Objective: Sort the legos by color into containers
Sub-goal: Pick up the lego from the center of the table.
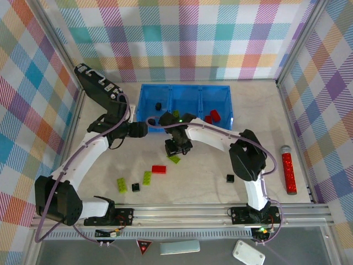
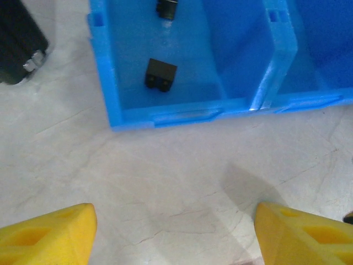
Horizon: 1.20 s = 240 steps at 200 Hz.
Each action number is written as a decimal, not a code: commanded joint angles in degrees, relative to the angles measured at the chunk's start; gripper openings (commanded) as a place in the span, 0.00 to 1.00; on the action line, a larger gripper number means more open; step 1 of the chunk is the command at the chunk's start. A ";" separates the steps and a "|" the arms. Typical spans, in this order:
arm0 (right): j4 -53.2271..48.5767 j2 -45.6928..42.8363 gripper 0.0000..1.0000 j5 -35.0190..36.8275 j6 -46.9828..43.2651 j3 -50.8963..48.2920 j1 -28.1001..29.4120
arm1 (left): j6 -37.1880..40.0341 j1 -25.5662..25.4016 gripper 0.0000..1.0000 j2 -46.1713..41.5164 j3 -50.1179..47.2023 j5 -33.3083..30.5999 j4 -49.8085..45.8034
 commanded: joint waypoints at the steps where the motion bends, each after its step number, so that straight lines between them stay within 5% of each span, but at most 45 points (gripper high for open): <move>1: -3.40 3.15 0.49 0.81 -2.78 3.92 0.92 | 1.43 2.40 0.76 -2.64 -0.64 1.70 -5.25; 123: -5.40 12.38 0.53 1.26 -6.61 9.94 1.52 | 9.24 6.31 0.76 -4.88 -3.14 1.88 -7.68; 240: -5.75 14.24 0.44 1.88 -6.65 9.94 1.84 | 9.51 6.91 0.76 -4.62 -3.19 2.41 -7.48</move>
